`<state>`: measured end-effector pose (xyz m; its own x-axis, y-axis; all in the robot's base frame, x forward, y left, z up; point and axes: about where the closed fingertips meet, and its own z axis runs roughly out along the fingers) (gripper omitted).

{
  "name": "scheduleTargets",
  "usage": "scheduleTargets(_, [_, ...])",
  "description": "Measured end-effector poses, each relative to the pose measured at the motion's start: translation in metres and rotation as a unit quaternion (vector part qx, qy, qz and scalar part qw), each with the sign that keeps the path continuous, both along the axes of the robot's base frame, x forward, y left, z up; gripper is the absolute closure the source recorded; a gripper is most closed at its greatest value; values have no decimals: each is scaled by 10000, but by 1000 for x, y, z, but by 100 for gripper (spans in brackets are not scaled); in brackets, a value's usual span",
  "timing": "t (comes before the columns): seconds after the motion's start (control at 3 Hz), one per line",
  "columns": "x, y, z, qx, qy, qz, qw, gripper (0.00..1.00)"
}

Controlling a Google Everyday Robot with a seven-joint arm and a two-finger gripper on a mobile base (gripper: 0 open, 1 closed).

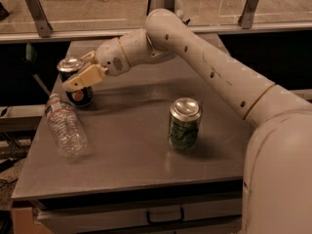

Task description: Move pepsi can near water bottle

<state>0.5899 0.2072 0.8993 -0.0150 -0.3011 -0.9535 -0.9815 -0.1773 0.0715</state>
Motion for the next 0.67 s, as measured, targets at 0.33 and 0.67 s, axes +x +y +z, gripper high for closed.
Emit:
scheduleTargets(0.33, [0,-2,0,-2,0,-17,10000,0])
scheduleTargets(0.67, [11,-24,12,-48,-229,-343,9991,0])
